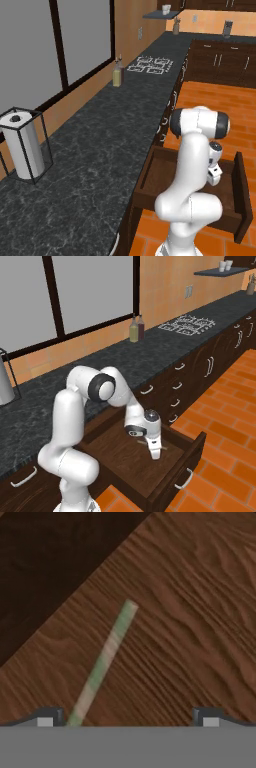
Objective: Take a straw from the drawer in front and place it inside the glass cup on the dining counter.
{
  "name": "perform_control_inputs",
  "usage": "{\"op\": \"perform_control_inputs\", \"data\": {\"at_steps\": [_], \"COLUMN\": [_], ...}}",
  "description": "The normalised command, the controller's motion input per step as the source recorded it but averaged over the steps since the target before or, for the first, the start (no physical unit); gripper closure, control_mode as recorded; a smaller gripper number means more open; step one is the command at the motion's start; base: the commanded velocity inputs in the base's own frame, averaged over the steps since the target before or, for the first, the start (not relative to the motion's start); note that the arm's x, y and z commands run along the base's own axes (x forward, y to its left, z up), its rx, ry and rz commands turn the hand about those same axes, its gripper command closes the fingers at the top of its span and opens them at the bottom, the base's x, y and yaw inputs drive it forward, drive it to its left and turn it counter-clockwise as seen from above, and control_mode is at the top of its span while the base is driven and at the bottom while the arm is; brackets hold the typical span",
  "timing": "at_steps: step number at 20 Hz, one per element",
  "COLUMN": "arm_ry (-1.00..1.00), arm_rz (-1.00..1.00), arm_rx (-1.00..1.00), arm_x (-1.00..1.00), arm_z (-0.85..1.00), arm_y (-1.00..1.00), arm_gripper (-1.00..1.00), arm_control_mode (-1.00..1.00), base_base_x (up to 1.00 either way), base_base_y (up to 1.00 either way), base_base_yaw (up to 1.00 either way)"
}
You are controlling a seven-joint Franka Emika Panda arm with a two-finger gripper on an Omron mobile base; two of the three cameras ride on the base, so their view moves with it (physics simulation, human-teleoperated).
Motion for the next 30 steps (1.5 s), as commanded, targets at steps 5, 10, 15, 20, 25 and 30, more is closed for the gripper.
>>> {"op": "perform_control_inputs", "data": {"at_steps": [5, 10, 15, 20, 25, 30], "arm_ry": [0.0, 0.02, 0.09, 0.13, 0.1, 0.01], "arm_rz": [0.0, 0.0, 0.0, 0.0, 0.0, 0.0], "arm_rx": [0.06, 0.08, 0.05, 0.01, 0.0, 0.0], "arm_x": [0.36, 0.46, 0.41, 0.39, 0.16, 0.01], "arm_z": [-0.06, -0.05, -0.02, -0.12, -0.29, -0.37], "arm_y": [-0.2, -0.15, 0.0, 0.0, 0.0, 0.02], "arm_gripper": [-1.0, -1.0, -1.0, -1.0, -1.0, 1.0], "arm_control_mode": [-1.0, -1.0, -1.0, -1.0, -1.0, -1.0], "base_base_x": [0.0, 0.0, 0.0, 0.0, 0.0, 0.0], "base_base_y": [0.0, 0.0, 0.0, 0.0, 0.0, 0.0], "base_base_yaw": [0.0, 0.0, 0.0, 0.0, 0.0, 0.0]}}
